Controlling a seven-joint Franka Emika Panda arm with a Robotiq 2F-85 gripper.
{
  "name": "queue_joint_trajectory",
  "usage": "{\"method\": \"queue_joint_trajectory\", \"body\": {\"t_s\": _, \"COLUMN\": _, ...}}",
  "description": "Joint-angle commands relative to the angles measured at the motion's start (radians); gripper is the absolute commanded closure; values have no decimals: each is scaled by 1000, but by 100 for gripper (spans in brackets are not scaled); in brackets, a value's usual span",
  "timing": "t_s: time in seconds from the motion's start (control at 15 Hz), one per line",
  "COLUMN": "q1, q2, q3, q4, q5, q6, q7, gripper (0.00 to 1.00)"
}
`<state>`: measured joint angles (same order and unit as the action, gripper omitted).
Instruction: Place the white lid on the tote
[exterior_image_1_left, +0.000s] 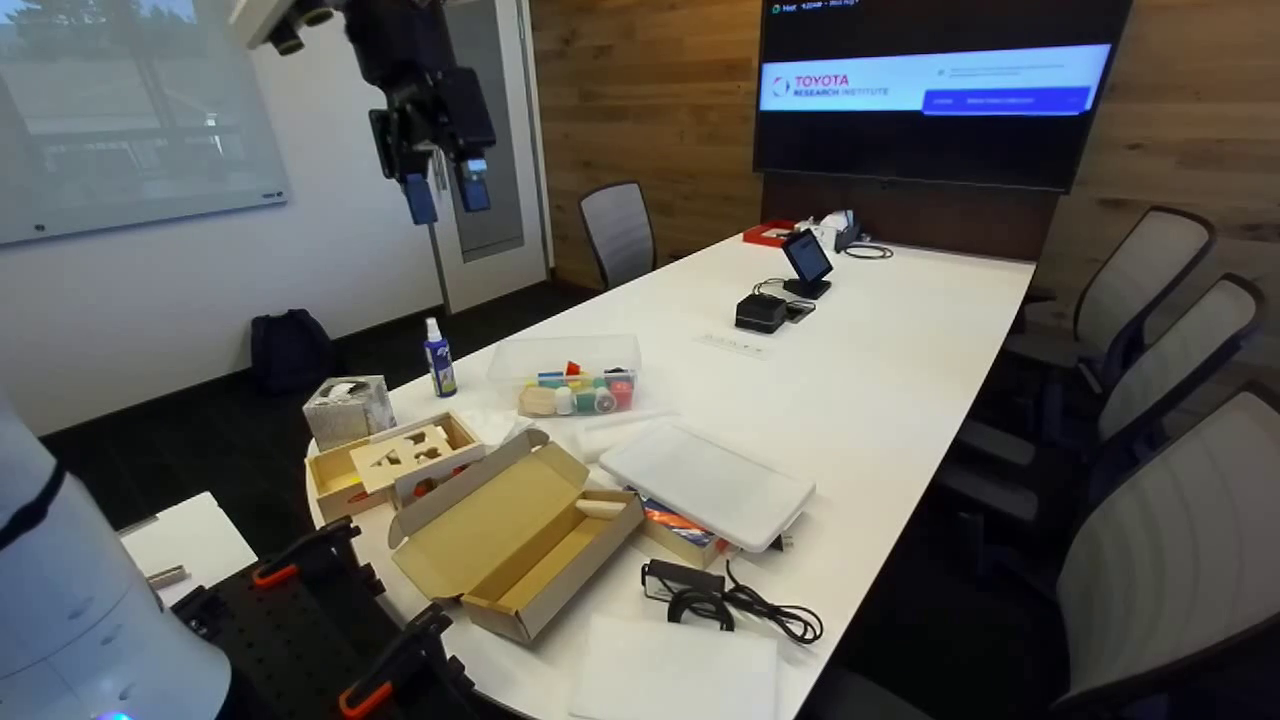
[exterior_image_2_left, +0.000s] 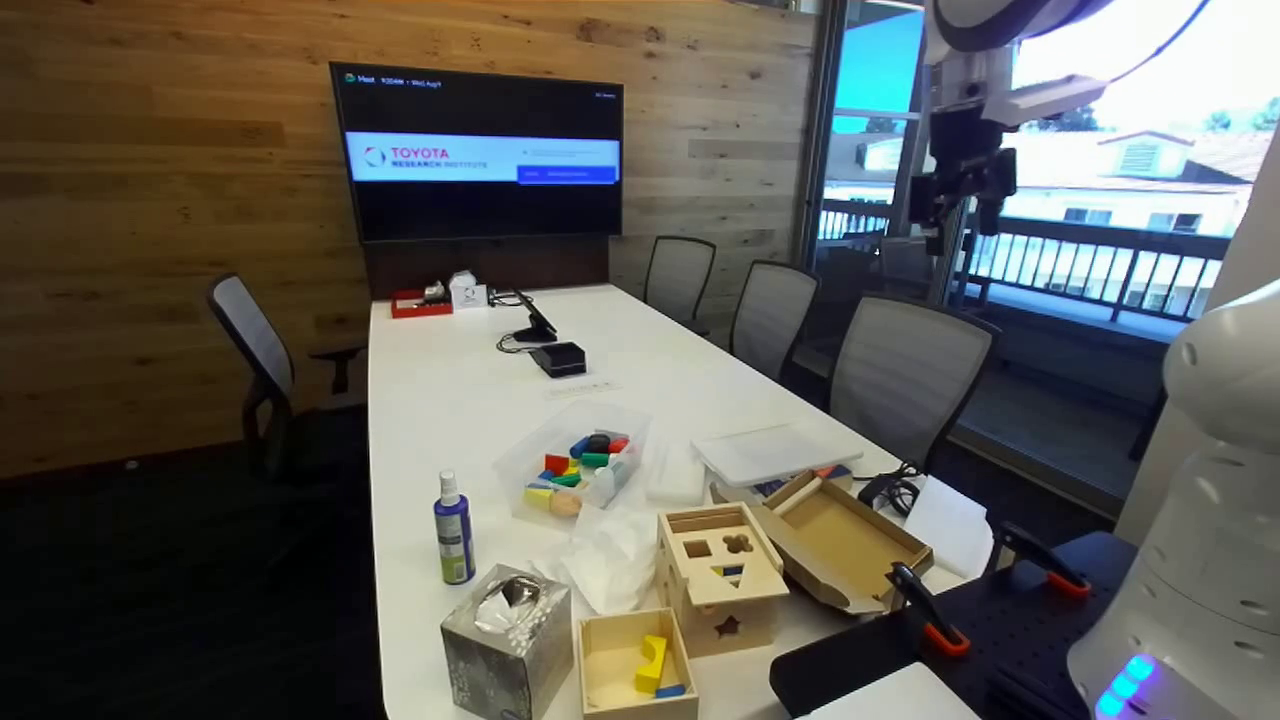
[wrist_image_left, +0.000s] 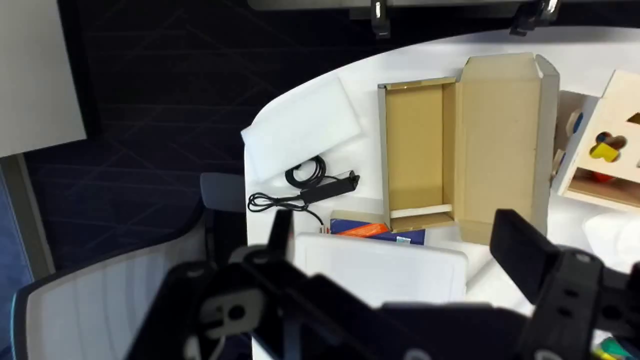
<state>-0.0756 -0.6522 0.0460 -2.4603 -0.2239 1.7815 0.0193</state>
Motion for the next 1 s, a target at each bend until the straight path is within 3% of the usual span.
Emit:
{"method": "queue_joint_trajectory", "body": {"t_s": 0.0, "q1": 10, "q2": 258, "q3": 91, "q4": 163, "q5": -81, "q6": 16, "q7": 125, "gripper": 0}}
{"method": "queue_joint_trajectory", "body": {"t_s": 0.2, "q1": 31, "q2": 448, "q3": 140, "q4": 263, "q5": -171, "q6": 88, "q7": 213, "gripper": 0}}
{"method": "queue_joint_trajectory", "body": {"t_s": 0.47, "q1": 82, "q2": 703, "q3": 141, "q4": 381, "q5": -299, "q6": 250, "q7": 266, "gripper": 0}}
{"method": "queue_joint_trajectory", "body": {"t_s": 0.73, "q1": 153, "q2": 977, "q3": 84, "q4": 544, "q5": -423, "q6": 286, "q7": 330, "gripper": 0}}
{"method": "queue_joint_trajectory", "body": {"t_s": 0.93, "q1": 216, "q2": 1177, "q3": 29, "q4": 703, "q5": -442, "q6": 290, "q7": 354, "gripper": 0}}
